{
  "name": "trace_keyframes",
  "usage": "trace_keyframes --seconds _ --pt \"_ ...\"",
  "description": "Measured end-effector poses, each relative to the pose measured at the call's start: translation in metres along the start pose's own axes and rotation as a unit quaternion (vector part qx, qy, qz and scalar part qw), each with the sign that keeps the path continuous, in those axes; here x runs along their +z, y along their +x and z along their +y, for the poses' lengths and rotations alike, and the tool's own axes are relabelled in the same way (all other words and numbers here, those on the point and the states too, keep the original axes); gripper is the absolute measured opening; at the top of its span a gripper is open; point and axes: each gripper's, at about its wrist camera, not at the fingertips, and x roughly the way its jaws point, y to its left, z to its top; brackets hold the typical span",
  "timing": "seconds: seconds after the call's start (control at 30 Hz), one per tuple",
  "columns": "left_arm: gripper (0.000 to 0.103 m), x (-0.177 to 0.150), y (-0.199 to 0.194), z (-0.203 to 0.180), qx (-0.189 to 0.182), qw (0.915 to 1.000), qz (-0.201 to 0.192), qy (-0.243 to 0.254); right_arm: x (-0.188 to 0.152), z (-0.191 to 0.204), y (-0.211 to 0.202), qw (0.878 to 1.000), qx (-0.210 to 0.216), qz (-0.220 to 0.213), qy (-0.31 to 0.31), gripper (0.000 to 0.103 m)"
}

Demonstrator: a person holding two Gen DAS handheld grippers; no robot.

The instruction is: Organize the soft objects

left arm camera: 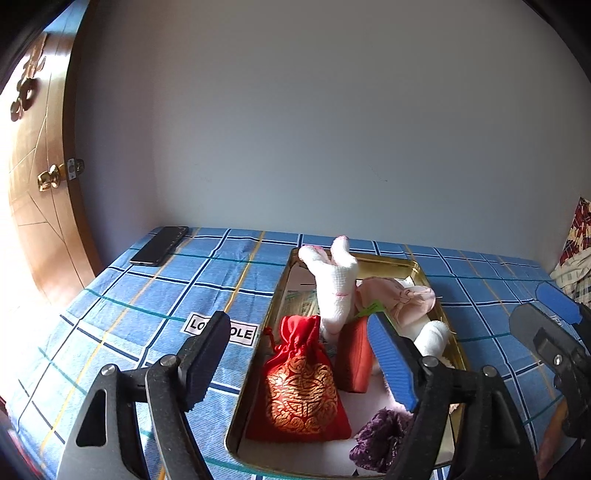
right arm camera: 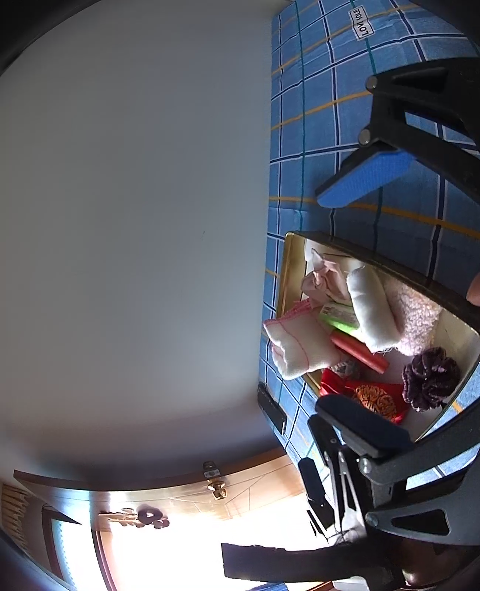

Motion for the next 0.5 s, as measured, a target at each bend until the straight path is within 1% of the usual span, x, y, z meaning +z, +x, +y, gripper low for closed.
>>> trace_keyframes --seconds 0.13,0.5 --pt "0.079 0.0 -0.003 0.004 0.004 1.0 -0.001 -0.006 0.005 0.004 0.001 1.0 -0.002 -0.001 -0.004 0.103" --pt "0.079 0.0 -0.005 0.006 0.012 0.9999 0.001 -0.001 0.012 0.012 0.003 1.0 0.006 -0.005 -0.011 0.103"
